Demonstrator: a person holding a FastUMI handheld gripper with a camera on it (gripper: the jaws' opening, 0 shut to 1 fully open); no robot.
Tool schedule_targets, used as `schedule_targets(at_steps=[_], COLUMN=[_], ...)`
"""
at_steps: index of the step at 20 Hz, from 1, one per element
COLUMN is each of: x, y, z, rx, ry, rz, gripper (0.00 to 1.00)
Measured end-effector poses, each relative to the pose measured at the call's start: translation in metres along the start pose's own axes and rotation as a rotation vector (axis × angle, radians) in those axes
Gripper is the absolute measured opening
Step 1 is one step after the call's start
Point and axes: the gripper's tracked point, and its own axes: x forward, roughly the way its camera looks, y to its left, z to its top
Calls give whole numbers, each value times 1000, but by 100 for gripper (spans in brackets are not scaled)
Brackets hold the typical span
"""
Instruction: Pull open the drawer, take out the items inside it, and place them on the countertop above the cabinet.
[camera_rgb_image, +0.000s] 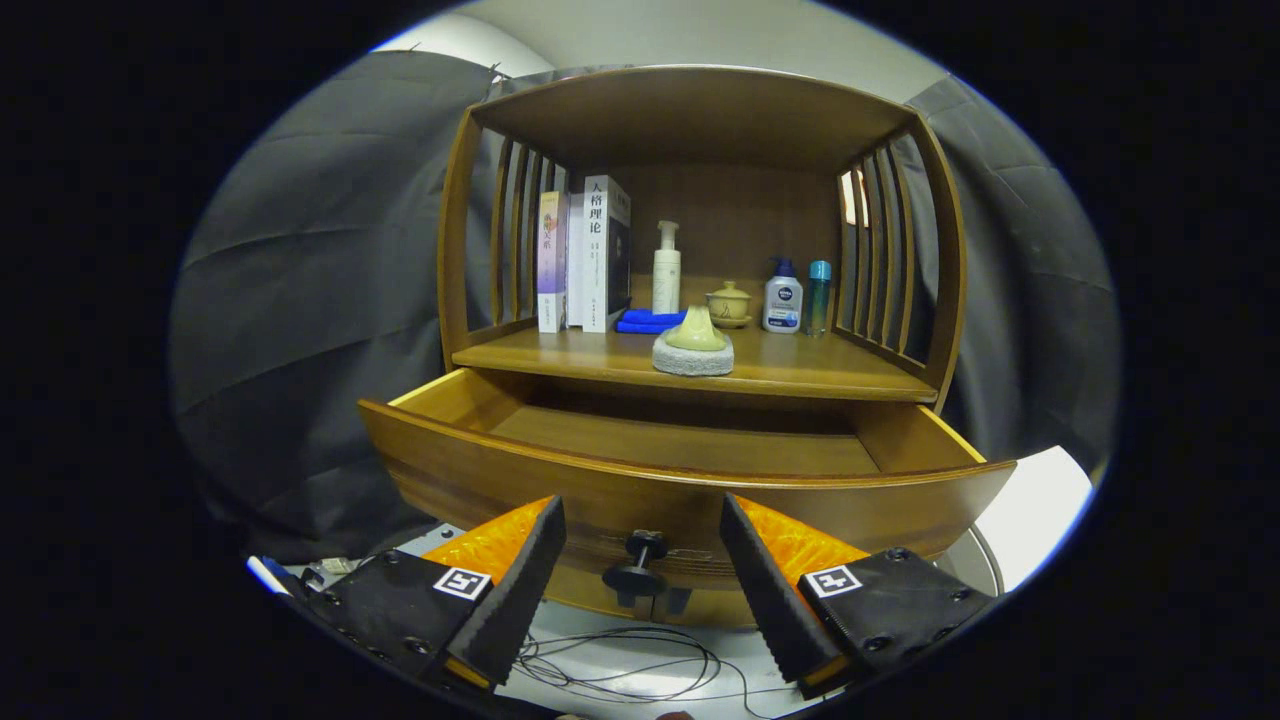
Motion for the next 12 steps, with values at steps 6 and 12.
schedule_targets(at_steps=[6, 12], x=[17, 25], y=[2, 2], z=[-26, -34], rx=[33, 20], ry=[69, 56], rz=[-20, -66], gripper=[98, 95])
